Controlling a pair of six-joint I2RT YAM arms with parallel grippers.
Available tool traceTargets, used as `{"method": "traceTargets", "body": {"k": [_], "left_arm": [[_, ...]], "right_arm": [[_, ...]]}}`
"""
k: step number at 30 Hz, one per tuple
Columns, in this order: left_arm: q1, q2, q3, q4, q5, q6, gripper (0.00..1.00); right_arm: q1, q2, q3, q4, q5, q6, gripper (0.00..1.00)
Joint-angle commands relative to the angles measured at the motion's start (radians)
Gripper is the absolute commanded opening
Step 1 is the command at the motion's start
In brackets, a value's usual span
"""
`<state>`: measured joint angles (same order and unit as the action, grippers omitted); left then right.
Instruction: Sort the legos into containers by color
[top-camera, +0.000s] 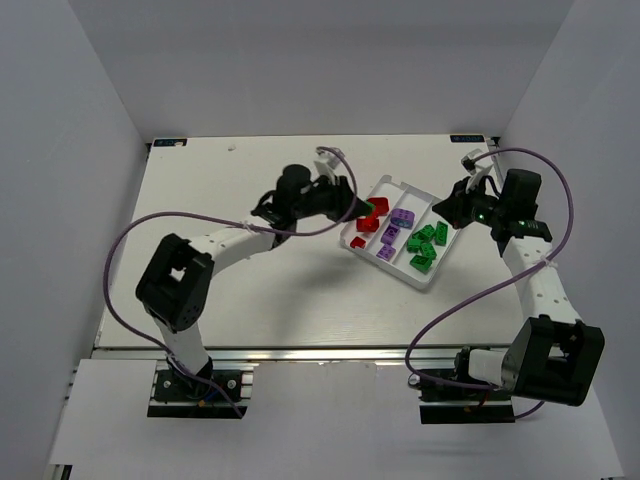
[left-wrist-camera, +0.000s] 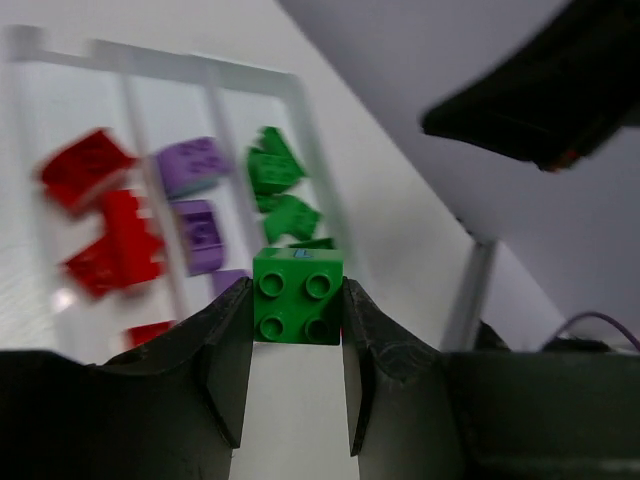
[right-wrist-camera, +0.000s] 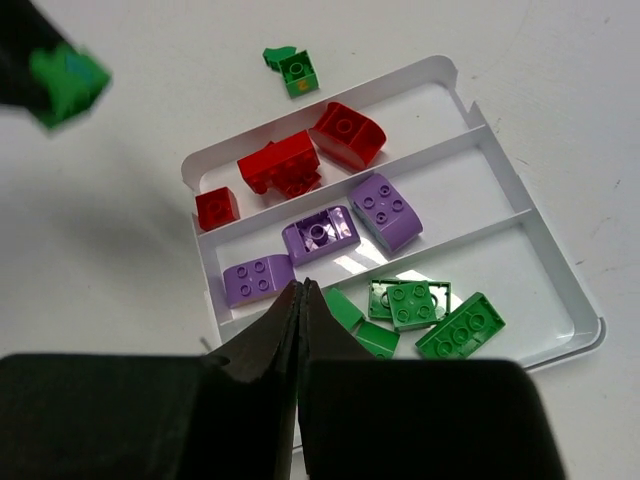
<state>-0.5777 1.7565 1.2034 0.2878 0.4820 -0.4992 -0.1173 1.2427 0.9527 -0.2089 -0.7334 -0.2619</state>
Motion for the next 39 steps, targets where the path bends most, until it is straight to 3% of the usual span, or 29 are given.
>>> {"method": "traceTargets", "body": {"k": [1,6,15,29,33,39], "left_arm": [[-0.086,0.075,-0.005,0.149,0.040,-0.134,0.08],[-0.200,0.216,0.163,0.091,0.024,-0.136,0.08],[-0.290,0.359,0.283,-0.012,-0.040,-0.130,0.12],[-0.330,0.463,0.413,-0.164,-0.171,-0.096,0.58],[-0.330,0.446,0.420,-0.177,-0.190,-0.090,0.68],[-0.310,0.365,0.388,-0.161,-0.220,-0.087,0.70]], "right_arm": [[-0.018,-0.032,0.064,0.012,-0.009,0.053,0.00],[-0.045,-0.060,0.075,-0.024,-0.004,0.055,0.00],[-0.062,-0.104,0.054,-0.093,0.029,0.032,0.02],[-0.062,-0.114,0.060,-0.107,0.031,0.030,0.05],[-0.062,-0.112,0.060,-0.119,0.029,0.013,0.11],[-0.062,-0.101,0.095,-0.152,-0.087,-0.062,0.43]]}}
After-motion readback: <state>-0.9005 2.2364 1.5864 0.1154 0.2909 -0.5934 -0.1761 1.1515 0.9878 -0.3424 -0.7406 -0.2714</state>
